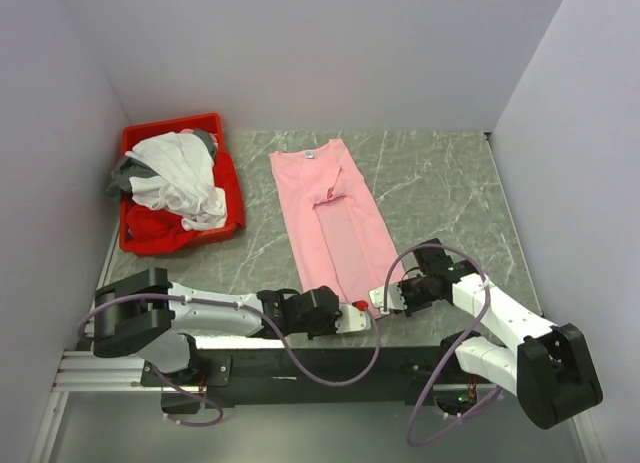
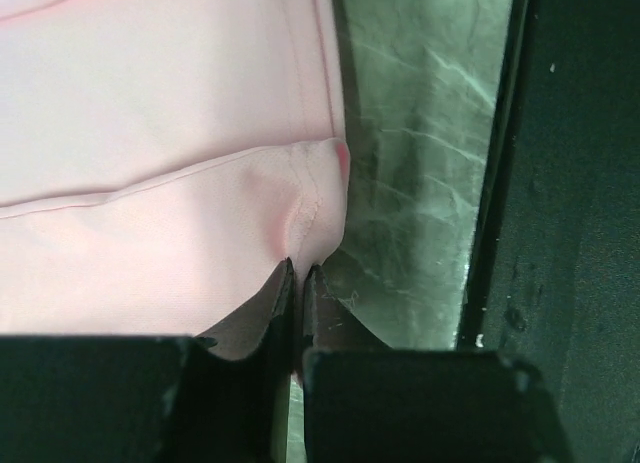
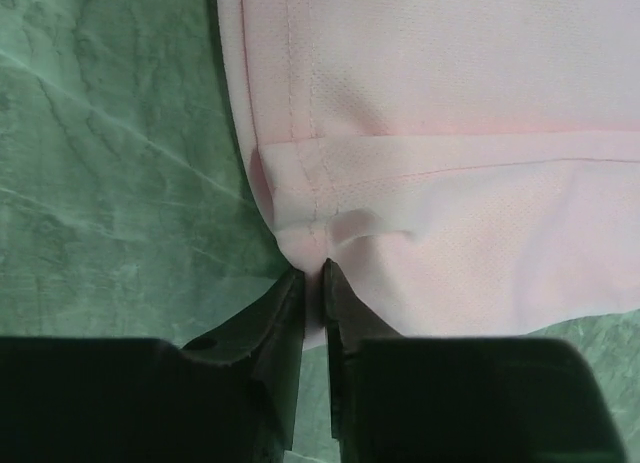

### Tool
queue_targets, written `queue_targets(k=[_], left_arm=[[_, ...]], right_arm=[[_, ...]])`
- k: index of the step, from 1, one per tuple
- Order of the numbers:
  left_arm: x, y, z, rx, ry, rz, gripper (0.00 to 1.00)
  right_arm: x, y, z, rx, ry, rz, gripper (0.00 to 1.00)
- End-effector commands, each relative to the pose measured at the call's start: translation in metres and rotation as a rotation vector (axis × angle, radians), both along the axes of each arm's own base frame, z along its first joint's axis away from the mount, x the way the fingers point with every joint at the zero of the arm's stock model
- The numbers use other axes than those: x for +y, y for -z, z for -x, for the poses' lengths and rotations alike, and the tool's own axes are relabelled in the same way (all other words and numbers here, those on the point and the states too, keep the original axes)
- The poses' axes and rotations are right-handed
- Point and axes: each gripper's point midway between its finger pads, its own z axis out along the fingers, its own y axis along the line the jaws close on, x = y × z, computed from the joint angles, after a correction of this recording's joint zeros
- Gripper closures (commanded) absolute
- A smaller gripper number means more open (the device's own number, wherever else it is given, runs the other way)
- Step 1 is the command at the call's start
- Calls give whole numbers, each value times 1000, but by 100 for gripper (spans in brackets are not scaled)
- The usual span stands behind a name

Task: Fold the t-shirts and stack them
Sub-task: Fold the tshirt

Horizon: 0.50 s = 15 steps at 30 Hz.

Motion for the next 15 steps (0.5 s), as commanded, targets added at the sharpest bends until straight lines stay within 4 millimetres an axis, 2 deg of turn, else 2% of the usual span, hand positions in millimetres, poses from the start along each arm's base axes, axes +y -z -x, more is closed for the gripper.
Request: queue_targets(k=[1, 3, 4, 5, 6, 7, 9, 10, 12, 14, 15], left_arm=[[-10, -23, -4, 16, 41, 111, 100], [-8, -26, -10, 31, 43, 129, 100], [-9, -28, -9, 44, 61, 140, 100], [-8, -29, -12, 47, 61, 145, 100], [-6, -31, -20, 45, 47, 150, 100], [-7, -34, -23, 48, 47, 159, 100], [-6, -42, -39, 35, 17, 184, 100], [-6, -45, -44, 38, 8, 198, 100], [-4, -55, -64, 18, -25, 231, 100], [-4, -64, -78, 1, -37, 253, 100], [2, -65, -96, -20, -67, 251, 100]], right_arm=[[3, -3, -4, 13, 43, -8, 81], [6, -10, -1, 52, 60, -22, 83], [11, -21, -8, 47, 61, -40, 85], [13, -26, -3, 80, 60, -50, 100], [16, -30, -3, 107, 71, -62, 100], [22, -43, -12, 91, 75, -80, 100], [26, -52, -14, 124, 92, -91, 100], [30, -65, -26, 102, 99, -108, 100], [33, -71, -34, 120, 130, -105, 100], [41, -89, -58, 74, 170, -133, 100], [42, -93, -73, 59, 192, -127, 100]])
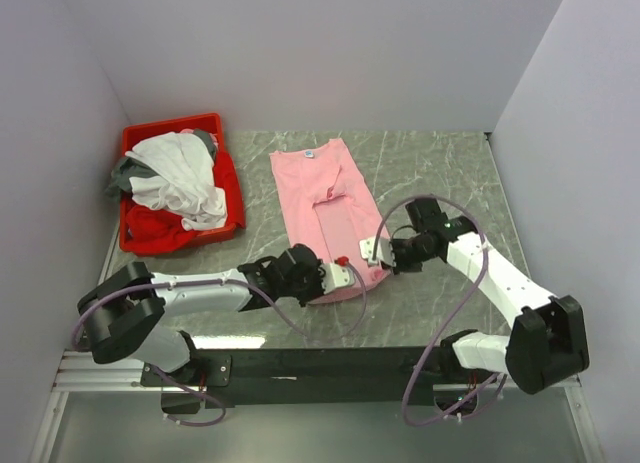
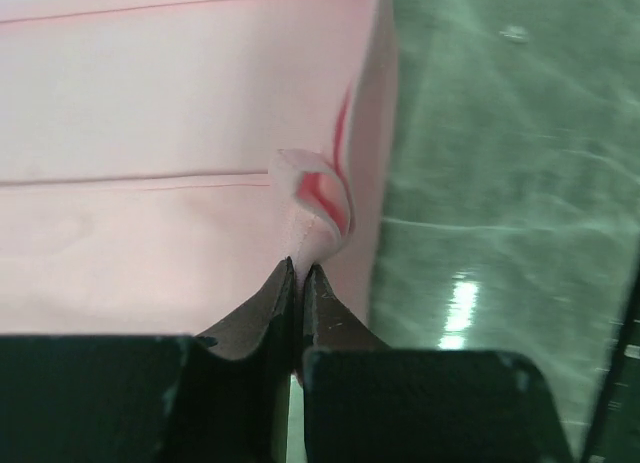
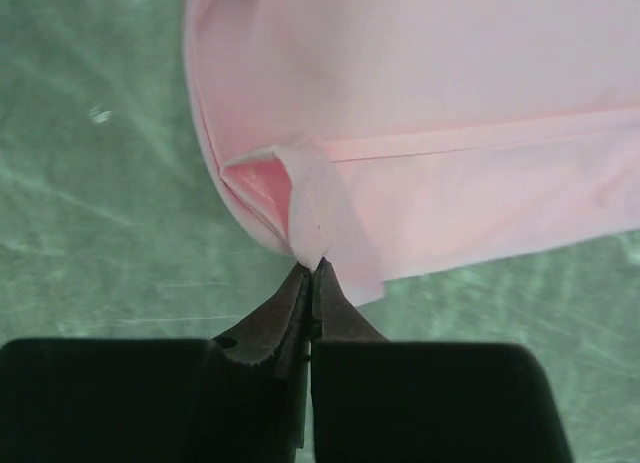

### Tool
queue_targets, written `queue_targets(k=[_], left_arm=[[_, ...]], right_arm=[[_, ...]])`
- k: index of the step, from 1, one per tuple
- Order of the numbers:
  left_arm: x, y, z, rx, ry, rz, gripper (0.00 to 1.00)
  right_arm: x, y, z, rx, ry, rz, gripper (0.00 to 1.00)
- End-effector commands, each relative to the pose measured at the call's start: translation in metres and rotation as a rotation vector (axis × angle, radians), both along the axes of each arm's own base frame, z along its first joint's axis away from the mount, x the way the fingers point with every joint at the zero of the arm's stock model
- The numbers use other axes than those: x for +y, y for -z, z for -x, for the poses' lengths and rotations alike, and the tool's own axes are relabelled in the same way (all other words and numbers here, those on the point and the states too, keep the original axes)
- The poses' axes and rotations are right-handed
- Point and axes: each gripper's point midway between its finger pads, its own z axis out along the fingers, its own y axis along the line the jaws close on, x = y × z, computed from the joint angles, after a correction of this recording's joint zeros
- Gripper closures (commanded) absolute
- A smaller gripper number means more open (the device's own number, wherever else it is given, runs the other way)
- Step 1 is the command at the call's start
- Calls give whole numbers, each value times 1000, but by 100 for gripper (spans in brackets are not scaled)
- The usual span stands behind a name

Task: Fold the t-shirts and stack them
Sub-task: Fold the tshirt

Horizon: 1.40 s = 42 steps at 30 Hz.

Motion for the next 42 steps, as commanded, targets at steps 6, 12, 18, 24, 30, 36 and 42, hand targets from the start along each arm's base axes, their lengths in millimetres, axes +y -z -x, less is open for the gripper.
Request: queue_targets(k=[6, 12, 18, 24, 30, 36, 42], left_arm=[[12, -53, -129, -132, -139, 133, 100], [36, -48, -202, -112, -237, 124, 100], [55, -28, -238, -71, -289, 103, 100], [59, -26, -260, -58, -306, 103, 100], [65, -31, -271, -67, -327, 113, 100], [69, -32, -276, -62, -333, 113, 100], [74, -28, -282, -56, -349, 101, 100]], right_arm=[[35, -29, -106, -19, 225, -63, 100], [57, -29, -181, -31, 362, -100, 100], [66, -19, -230, -46, 467, -101, 100], [68, -13, -261, -67, 534, -98, 100], [68, -13, -281, -91, 601, -124, 100], [72, -16, -296, -97, 631, -145, 100], [77, -16, -307, -99, 645, -147, 100]])
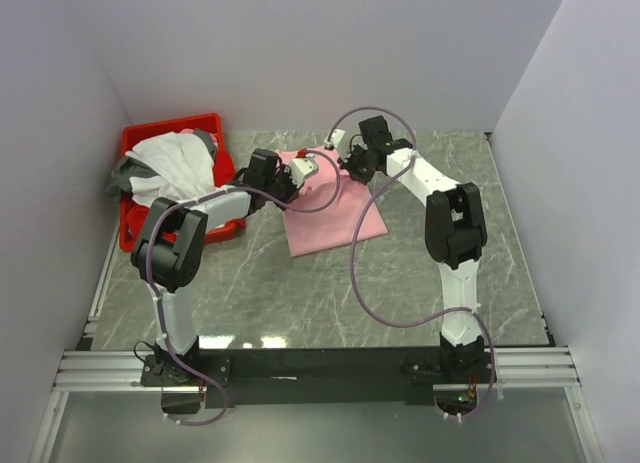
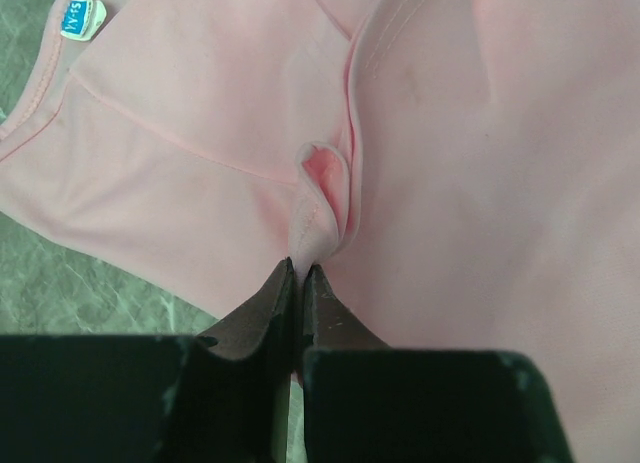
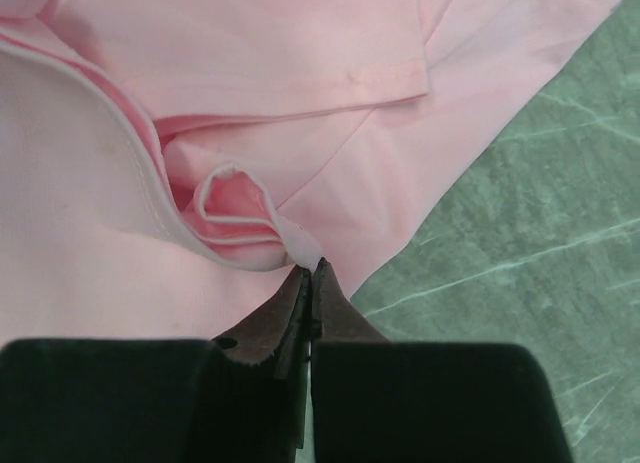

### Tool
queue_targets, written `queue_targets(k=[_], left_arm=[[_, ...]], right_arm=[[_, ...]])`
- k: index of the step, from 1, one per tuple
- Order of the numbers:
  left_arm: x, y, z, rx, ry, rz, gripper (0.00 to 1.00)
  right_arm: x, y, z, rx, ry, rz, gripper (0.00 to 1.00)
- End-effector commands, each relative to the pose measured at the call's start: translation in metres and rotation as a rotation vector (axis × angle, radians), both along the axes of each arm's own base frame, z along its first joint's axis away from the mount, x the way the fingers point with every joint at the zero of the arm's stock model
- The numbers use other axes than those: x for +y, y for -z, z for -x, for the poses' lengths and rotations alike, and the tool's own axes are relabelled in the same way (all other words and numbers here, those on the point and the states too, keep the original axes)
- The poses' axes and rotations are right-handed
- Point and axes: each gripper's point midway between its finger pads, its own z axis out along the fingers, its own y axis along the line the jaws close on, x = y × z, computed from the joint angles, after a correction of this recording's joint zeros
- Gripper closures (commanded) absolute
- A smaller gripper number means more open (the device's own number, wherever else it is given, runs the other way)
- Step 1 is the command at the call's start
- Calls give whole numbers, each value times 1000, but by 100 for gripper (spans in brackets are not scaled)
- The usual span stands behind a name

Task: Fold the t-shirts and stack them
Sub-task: Fold the tshirt

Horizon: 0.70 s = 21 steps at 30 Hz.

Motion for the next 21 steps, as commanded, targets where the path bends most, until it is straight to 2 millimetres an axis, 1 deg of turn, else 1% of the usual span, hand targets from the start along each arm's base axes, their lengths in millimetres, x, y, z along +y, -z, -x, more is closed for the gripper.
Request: queue_targets(k=[1, 3, 4, 5, 6, 7, 8, 9, 10, 11, 12, 13, 14, 15, 16, 17, 18, 19, 20, 21], left_arm=[[-5, -13, -12, -31, 24, 16, 100], [-2, -9, -14, -22, 16, 9, 100], [-2, -13, -18, -31, 10, 10, 100], [-1, -10, -20, -28, 3, 7, 100], [0, -10, -22, -28, -5, 6, 100], [2, -11, -26, -31, -19, 5, 100], [8, -8, -31, -24, -68, -3, 94], [9, -12, -36, -39, -95, 5, 85], [13, -17, -43, -59, -134, 15, 54], [23, -29, -52, -93, -229, 25, 44], [28, -40, -57, -129, -267, 35, 39], [32, -54, -63, -191, -302, 65, 34], [47, -81, -69, -250, -399, 100, 21], [48, -95, -70, -280, -416, 139, 16], [55, -107, -70, -311, -450, 156, 12], [60, -131, -66, -344, -459, 184, 10], [60, -141, -61, -354, -441, 190, 10], [58, -148, -54, -353, -414, 194, 11], [59, -162, -40, -356, -376, 186, 12], [54, -168, -29, -350, -326, 186, 13]], right_arm=[[4, -19, -21, -55, 33, -26, 100], [4, -16, -23, -54, 42, -22, 100], [3, -15, -24, -54, 46, -24, 100], [4, -15, -24, -55, 45, -26, 100], [2, -14, -26, -60, 56, -23, 98], [4, -16, -30, -71, 75, -33, 92], [4, -17, -33, -80, 90, -37, 84], [0, -19, -37, -93, 121, -33, 61], [2, -26, -45, -120, 159, -65, 55], [0, -26, -47, -133, 192, -73, 50], [-3, -31, -52, -156, 230, -80, 40], [-7, -46, -60, -210, 297, -109, 38], [-11, -49, -62, -221, 333, -115, 36], [-16, -54, -64, -231, 357, -125, 35], [-17, -65, -61, -230, 361, -156, 35], [-19, -68, -57, -215, 356, -173, 35], [-29, -71, -56, -204, 360, -189, 34], [-20, -79, -39, -154, 264, -232, 33], [-19, -78, -25, -106, 185, -241, 32], [-15, -78, -9, -58, 85, -261, 32]])
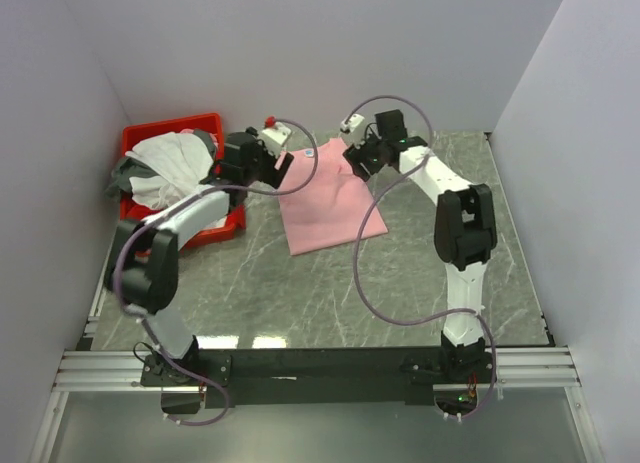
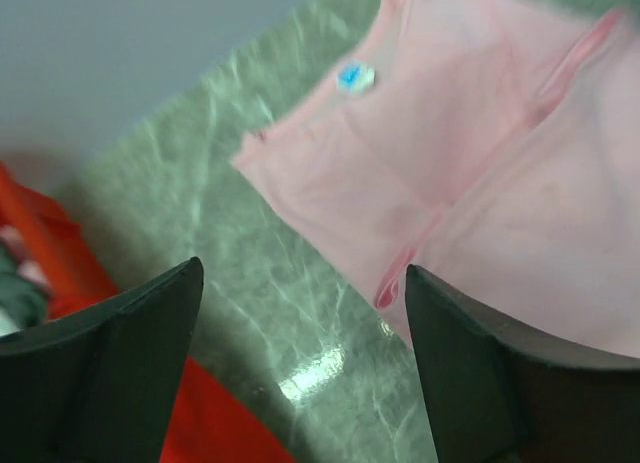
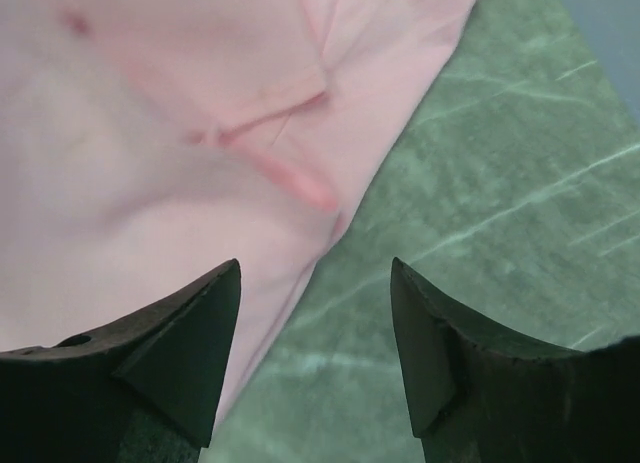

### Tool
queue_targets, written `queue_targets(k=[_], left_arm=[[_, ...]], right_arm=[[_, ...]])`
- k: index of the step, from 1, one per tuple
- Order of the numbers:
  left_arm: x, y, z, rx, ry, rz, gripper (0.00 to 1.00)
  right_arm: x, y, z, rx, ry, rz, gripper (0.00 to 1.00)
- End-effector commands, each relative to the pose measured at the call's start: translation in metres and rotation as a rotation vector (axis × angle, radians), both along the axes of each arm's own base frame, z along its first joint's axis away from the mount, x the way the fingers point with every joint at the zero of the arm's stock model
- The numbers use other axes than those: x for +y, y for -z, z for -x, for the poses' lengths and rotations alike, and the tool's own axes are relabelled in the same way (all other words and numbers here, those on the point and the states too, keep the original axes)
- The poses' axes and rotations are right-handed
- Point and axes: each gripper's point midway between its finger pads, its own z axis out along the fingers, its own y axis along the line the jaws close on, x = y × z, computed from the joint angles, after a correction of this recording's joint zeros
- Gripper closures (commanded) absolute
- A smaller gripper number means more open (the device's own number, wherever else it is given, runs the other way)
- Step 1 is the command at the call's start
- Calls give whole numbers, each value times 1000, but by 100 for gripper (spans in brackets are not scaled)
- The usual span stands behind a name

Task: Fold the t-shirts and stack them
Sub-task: Fold the tshirt

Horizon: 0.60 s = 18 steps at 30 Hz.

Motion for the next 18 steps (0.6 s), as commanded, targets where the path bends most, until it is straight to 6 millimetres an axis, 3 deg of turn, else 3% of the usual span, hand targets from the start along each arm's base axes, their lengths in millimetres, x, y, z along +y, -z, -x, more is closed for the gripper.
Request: queue_targets(k=[1, 2, 3, 4, 5, 6, 7, 8, 9, 11, 14, 18], left_arm=[[-15, -80, 35, -134, 141, 84, 15], [-24, -89, 59, -148, 219, 42, 17], [-33, -83, 77, -139, 284, 6, 18], [-51, -67, 111, -155, 392, -81, 18], [-59, -53, 127, -157, 442, -137, 18], [-61, -18, 151, -105, 500, -209, 18], [-75, -7, 169, -113, 549, -264, 19], [-77, 8, 177, -94, 577, -303, 20], [-78, 19, 182, -66, 586, -314, 22], [-80, 44, 190, 5, 605, -312, 27], [-82, 66, 187, 18, 594, -333, 28], [-86, 85, 179, 30, 587, -362, 30]], right_arm=[[-8, -53, 51, 23, -300, -81, 32], [3, -45, 83, 70, -469, -129, 32], [-1, -35, 105, 83, -577, -91, 32], [-4, -38, 122, -1, -734, -4, 32], [-11, -5, 150, 43, -789, 19, 32], [-15, 6, 156, -2, -842, 86, 29], [-16, -1, 149, -102, -843, 143, 28], [-18, 21, 166, -74, -859, 171, 27], [-23, 28, 166, -82, -856, 220, 27], [-23, 35, 168, -110, -858, 240, 27], [-24, 42, 164, -139, -825, 251, 26], [-22, 51, 163, -166, -813, 286, 26]])
